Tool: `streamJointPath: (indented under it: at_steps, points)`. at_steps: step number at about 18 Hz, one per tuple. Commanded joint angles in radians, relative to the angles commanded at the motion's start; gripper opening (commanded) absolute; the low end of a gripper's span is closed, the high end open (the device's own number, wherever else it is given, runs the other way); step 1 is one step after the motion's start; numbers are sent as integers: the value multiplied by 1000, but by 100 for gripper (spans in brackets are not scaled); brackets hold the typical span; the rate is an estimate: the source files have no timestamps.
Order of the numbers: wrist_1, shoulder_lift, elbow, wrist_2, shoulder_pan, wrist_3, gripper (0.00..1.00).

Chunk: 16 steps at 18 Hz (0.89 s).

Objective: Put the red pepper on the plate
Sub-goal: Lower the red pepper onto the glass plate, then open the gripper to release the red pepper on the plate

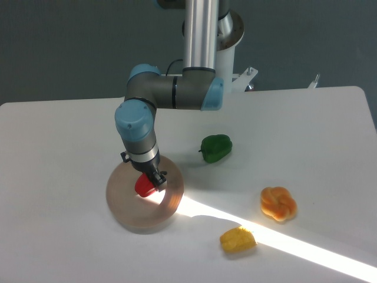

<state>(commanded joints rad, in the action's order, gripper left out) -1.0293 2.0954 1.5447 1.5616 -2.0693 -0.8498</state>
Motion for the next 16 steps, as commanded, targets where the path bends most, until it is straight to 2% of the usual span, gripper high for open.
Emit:
streamJointPath:
  at_steps: [10,16]
  points:
    - [0,0,2,0,0,-2,41]
    - [2,-8,18,41,0,-31,43]
